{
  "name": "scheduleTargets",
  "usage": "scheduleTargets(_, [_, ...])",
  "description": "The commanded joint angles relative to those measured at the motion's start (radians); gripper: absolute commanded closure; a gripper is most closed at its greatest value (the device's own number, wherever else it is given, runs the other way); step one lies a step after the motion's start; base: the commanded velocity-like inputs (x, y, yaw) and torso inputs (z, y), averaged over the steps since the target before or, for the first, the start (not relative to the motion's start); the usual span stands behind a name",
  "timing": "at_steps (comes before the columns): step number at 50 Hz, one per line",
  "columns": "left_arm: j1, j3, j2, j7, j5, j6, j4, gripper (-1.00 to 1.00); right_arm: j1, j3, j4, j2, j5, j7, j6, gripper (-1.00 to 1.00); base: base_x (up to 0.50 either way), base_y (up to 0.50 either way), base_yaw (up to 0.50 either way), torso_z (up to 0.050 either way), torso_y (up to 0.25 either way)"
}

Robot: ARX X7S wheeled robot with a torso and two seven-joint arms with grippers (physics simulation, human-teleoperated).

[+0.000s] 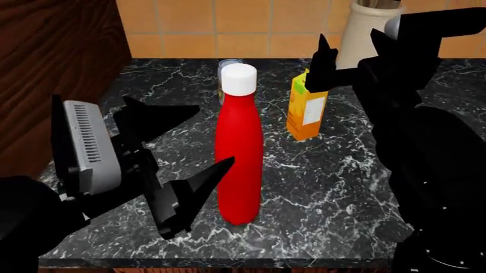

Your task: Move the drinks to the dining counter.

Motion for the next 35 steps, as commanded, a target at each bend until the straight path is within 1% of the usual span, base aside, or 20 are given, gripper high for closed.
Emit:
scheduleTargets(1, [0.014, 0.037, 0.002, 0.020, 0.014, 0.027, -0.017, -1.00, -0.009, 0.004, 0.000, 0.005, 0.006, 0.003, -0.004, -1.00, 0.00, 0.00, 0.00, 0.000, 0.000])
scheduleTargets(11, [-0.001, 0.123, 0.021, 0.047, 0.069, 0.070, -0.088, -1.00, -0.020, 0.010, 0.001, 0.010, 0.011, 0.005, -0.011, -1.00, 0.00, 0.00, 0.00, 0.000, 0.000])
scheduleTargets(14, [-0.023, 0.142, 0.034, 0.056, 0.084, 0.086, -0.128, -1.00, -0.025, 0.007, 0.001, 0.011, 0.011, 0.005, -0.014, -1.00, 0.00, 0.00, 0.00, 0.000, 0.000])
scheduleTargets(20, [-0.051, 0.230, 0.047, 0.095, 0.124, 0.110, -0.188, -1.00, -0.027, 0.010, 0.004, 0.015, 0.014, 0.006, -0.017, -1.00, 0.00, 0.00, 0.00, 0.000, 0.000])
scheduleTargets(27, [-0.086, 0.260, 0.061, 0.112, 0.138, 0.124, -0.239, -1.00, -0.032, 0.011, 0.010, 0.018, 0.015, 0.007, -0.023, -1.00, 0.00, 0.00, 0.00, 0.000, 0.000])
scheduleTargets(32, [-0.079, 0.260, 0.085, 0.086, 0.173, 0.165, -0.283, -1.00, -0.043, 0.010, 0.020, 0.017, 0.014, 0.008, -0.037, -1.00, 0.00, 0.00, 0.00, 0.000, 0.000])
scheduleTargets(33, [-0.082, 0.248, 0.090, 0.079, 0.167, 0.163, -0.289, 1.00, -0.043, 0.009, 0.019, 0.017, 0.015, 0.008, -0.037, -1.00, 0.00, 0.00, 0.00, 0.000, 0.000])
scheduleTargets(35, [-0.082, 0.225, 0.100, 0.056, 0.163, 0.165, -0.290, 1.00, -0.044, 0.011, 0.017, 0.019, 0.016, 0.008, -0.036, -1.00, 0.00, 0.00, 0.00, 0.000, 0.000])
